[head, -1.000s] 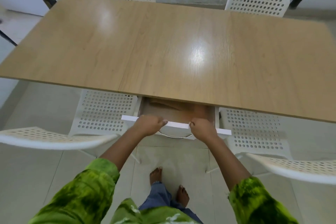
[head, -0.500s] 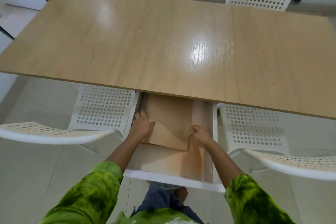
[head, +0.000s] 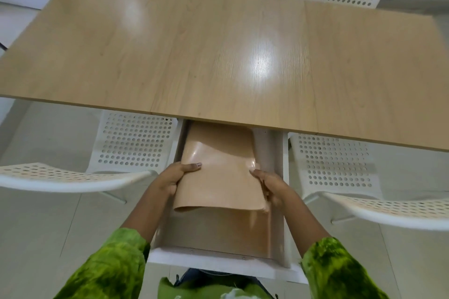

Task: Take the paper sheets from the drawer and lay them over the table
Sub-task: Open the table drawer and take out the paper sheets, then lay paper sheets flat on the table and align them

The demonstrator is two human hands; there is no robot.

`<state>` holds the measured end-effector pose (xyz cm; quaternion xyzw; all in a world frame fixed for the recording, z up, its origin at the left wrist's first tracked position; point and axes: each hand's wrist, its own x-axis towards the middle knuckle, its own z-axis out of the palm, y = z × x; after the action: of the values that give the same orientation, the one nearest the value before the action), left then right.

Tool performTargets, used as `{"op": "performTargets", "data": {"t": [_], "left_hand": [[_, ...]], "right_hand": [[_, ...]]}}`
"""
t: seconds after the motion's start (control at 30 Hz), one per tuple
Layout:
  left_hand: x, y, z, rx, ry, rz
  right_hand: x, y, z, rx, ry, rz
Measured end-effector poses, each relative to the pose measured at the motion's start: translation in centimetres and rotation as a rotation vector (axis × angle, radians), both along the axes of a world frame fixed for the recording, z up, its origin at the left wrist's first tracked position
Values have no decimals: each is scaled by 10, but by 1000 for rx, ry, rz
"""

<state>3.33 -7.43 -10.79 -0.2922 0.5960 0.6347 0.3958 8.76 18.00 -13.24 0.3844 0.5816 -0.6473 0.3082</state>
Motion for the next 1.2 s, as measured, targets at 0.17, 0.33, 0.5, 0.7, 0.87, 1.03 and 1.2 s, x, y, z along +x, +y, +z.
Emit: {"op": "performTargets", "data": {"t": [0.17,0.33,0.5,0.7,0.87,1.03,1.2], "left_hand": [[26,-7,15,95,-108,3],[50,0,35,60,-80,-82],[54,32,106,-306,303,-499],[72,76,199,-155,495,-763],[58,64,217,-226,581,-806],[46,50,225,-178,708,-637],[25,48,221,-107,786,-346]], "right_hand": [[18,8,34,-449,74,-238],[26,7,72,-300,273,-180],[33,-1,116,-154,418,-65],[30,-28,178,73,568,85],[18,-51,221,-8,670,115],[3,-60,240,-29,722,144],[-21,-52,251,15,748,204]]}}
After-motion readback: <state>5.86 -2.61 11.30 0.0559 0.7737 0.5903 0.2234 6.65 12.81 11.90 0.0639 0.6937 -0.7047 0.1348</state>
